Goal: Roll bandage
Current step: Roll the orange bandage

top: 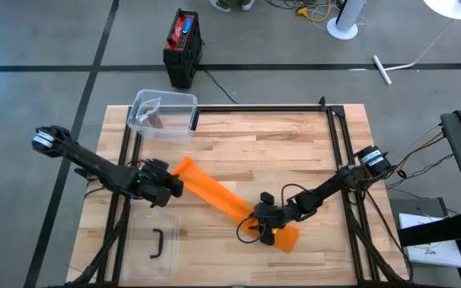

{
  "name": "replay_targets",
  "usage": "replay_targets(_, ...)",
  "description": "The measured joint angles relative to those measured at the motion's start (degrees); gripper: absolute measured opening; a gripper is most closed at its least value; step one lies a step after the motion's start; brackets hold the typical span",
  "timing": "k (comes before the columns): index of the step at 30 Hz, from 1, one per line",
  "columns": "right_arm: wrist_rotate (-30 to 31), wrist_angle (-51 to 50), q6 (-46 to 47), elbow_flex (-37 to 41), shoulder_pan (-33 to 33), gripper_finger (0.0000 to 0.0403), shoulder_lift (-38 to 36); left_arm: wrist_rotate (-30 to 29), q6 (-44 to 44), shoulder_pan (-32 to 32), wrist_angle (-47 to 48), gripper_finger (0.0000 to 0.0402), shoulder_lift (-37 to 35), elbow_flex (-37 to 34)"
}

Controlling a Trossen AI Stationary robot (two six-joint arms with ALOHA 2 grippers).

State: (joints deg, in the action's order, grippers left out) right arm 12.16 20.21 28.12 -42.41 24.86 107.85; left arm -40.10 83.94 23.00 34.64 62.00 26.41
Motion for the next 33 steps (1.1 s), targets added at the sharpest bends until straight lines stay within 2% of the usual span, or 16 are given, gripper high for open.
replay_targets(33,0.2,-0.1,0.5,0.0,0.0,0.0219,0.0,-0.9,-13.2,0.0,2.1,0.005,-34.2,0.0)
